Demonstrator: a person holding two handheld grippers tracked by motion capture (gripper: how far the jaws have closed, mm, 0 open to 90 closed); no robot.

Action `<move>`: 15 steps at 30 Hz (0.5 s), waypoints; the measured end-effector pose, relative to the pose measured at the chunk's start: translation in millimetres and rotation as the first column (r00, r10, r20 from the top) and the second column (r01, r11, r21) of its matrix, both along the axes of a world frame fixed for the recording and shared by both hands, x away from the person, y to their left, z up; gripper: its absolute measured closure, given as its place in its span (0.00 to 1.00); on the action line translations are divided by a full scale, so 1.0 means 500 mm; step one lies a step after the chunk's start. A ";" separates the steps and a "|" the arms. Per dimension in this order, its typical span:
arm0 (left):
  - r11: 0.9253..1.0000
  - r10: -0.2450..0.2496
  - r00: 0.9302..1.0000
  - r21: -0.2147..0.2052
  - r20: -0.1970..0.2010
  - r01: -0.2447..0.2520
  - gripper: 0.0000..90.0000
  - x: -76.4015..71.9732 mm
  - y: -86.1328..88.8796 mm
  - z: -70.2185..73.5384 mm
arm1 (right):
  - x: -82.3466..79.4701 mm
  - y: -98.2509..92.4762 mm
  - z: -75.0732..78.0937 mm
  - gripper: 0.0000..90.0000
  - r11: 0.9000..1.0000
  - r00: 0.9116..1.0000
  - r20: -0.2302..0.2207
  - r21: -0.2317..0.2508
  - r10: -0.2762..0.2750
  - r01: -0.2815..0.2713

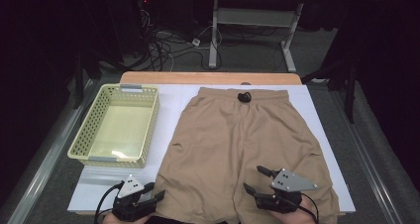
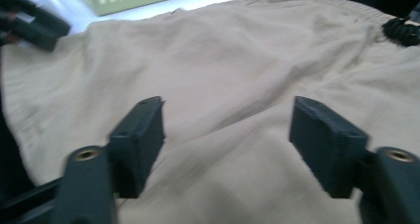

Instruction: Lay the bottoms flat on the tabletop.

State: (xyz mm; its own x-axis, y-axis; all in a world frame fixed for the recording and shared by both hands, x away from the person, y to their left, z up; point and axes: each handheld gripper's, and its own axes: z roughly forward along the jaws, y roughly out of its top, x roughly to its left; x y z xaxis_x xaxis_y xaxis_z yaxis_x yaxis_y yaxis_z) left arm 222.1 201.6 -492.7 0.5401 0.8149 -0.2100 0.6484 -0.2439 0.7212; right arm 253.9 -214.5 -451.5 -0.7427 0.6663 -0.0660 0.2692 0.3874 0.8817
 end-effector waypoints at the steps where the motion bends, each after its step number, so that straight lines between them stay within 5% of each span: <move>1: 1.000 0.011 1.000 -0.005 0.005 -0.010 0.51 -0.003 -0.002 -0.002 | 0.008 0.001 0.000 0.29 1.000 1.000 -0.003 0.007 -0.006 0.006; 4: 0.999 0.043 0.999 0.016 0.030 -0.044 0.53 -0.012 -0.011 -0.006 | 0.030 0.002 0.000 0.19 0.999 1.000 -0.008 0.024 -0.027 0.027; 7: 0.996 0.055 0.997 0.071 0.063 -0.060 0.75 -0.021 -0.009 -0.007 | 0.047 0.001 0.003 0.15 0.998 0.999 -0.006 0.036 -0.047 0.047; 9: 0.998 0.035 0.998 0.057 0.059 -0.039 0.93 -0.024 0.002 -0.008 | 0.056 0.001 0.005 0.11 0.998 0.998 0.002 0.036 -0.058 0.058; 15: 0.999 0.042 0.999 0.021 0.034 -0.043 0.96 -0.041 0.035 -0.004 | 0.071 0.003 0.007 0.00 0.997 0.997 0.016 0.023 -0.081 0.080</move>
